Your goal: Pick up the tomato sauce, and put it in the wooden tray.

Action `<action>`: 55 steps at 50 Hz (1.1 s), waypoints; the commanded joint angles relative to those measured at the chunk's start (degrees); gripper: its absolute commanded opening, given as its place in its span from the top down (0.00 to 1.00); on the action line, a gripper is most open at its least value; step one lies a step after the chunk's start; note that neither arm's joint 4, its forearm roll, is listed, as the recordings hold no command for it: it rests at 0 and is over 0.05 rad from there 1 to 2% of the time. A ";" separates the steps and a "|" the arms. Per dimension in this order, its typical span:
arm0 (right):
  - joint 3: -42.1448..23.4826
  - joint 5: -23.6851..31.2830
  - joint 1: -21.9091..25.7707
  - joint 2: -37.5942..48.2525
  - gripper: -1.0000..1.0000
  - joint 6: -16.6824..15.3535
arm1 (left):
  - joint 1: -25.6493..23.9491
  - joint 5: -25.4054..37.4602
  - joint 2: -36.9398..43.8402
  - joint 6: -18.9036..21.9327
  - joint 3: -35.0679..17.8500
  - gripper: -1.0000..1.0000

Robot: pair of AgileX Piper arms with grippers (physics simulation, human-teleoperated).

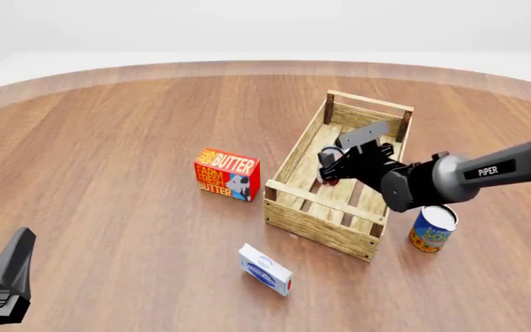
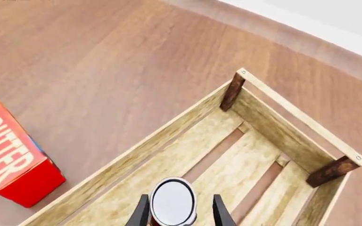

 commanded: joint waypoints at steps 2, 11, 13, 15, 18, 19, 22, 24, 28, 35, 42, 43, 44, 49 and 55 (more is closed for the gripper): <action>1.05 -0.18 0.01 -1.63 0.00 0.19 | 0.00 0.00 0.00 0.00 0.00 0.00; 2.72 -0.24 0.42 -4.28 0.00 0.32 | 0.00 0.00 0.00 0.00 0.00 0.00; 3.29 -0.18 0.60 -4.99 0.00 0.24 | 0.00 0.00 0.00 0.00 0.00 0.00; 3.72 -0.23 0.25 -5.79 0.00 0.26 | 0.00 0.00 0.00 0.00 0.00 0.00; 4.48 -0.28 0.24 -6.70 0.00 0.25 | 0.00 0.00 0.00 0.00 0.00 0.00; 4.48 -0.28 0.24 -6.71 0.00 0.25 | 0.00 0.00 0.00 0.00 0.00 0.00; 5.28 -0.47 0.25 -7.65 0.00 0.23 | 0.00 0.00 0.00 0.00 0.00 0.00; 5.68 -0.44 0.13 -8.22 0.00 0.05 | 0.00 0.00 0.00 0.00 0.00 0.00; 6.87 -0.23 -0.18 -10.01 0.00 -0.01 | 0.00 0.00 0.00 0.00 0.00 0.00; 8.49 -0.19 -0.33 -12.13 0.00 0.10 | 0.00 0.00 0.00 0.00 0.00 0.00; 10.92 -0.29 -0.72 -15.11 0.00 0.15 | 0.00 0.00 0.00 0.00 0.00 0.00; 11.27 -0.31 -0.78 -15.62 0.00 0.26 | 0.00 0.00 0.00 0.00 0.00 0.00; 11.53 -0.32 -0.68 -15.97 0.00 0.25 | 0.00 0.00 0.00 0.00 0.00 0.00; 12.20 -0.27 -0.75 -16.78 0.00 0.35 | 0.00 0.00 0.00 0.00 0.00 0.00; 14.38 -0.27 -0.80 -19.39 0.00 0.43 | 0.00 0.00 0.00 0.00 0.00 0.00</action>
